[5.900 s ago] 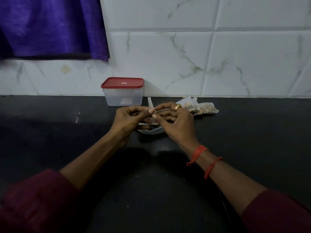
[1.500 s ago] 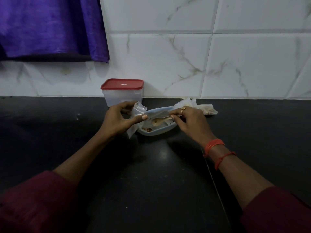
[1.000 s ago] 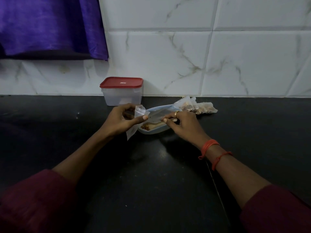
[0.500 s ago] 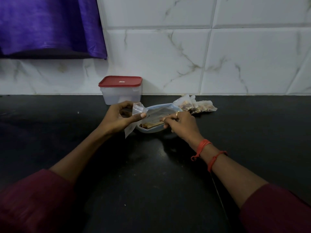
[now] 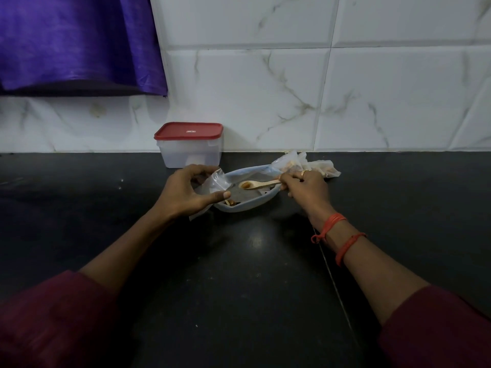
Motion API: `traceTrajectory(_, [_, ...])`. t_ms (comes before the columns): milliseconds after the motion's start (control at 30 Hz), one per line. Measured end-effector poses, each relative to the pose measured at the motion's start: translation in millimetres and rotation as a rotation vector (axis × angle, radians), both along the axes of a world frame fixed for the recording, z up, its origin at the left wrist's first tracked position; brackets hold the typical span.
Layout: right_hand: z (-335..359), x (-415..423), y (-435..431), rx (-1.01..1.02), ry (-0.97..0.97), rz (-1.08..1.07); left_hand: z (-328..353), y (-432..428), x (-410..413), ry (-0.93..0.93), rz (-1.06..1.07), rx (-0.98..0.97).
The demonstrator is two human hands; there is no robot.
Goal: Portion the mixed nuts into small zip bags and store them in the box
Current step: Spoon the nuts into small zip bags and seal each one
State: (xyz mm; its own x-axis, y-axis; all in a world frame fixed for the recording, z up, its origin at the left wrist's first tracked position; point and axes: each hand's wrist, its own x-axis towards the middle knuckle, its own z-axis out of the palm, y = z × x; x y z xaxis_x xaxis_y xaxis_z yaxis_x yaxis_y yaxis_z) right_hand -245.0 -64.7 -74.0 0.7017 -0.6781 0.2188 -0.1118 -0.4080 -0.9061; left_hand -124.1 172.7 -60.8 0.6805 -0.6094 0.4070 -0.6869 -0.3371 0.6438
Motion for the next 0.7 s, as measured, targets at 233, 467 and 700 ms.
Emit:
traceTrajectory(233, [12.0,-1.5,16.7,0.009,-0.199,0.093,-2.3,-2.1,-2.2,-0.090,-0.009,0.060])
traceTrajectory(467, [9.2,-2.7,35.5,-0.473,-0.283,0.378,-1.1,-3.2,-2.2,-0.099,0.015,-0.028])
traceTrajectory(700, [6.6,-1.7,34.7,-0.533,-0.343,0.317,2.6,-1.1,-3.7,-0.055,-0.019,-0.040])
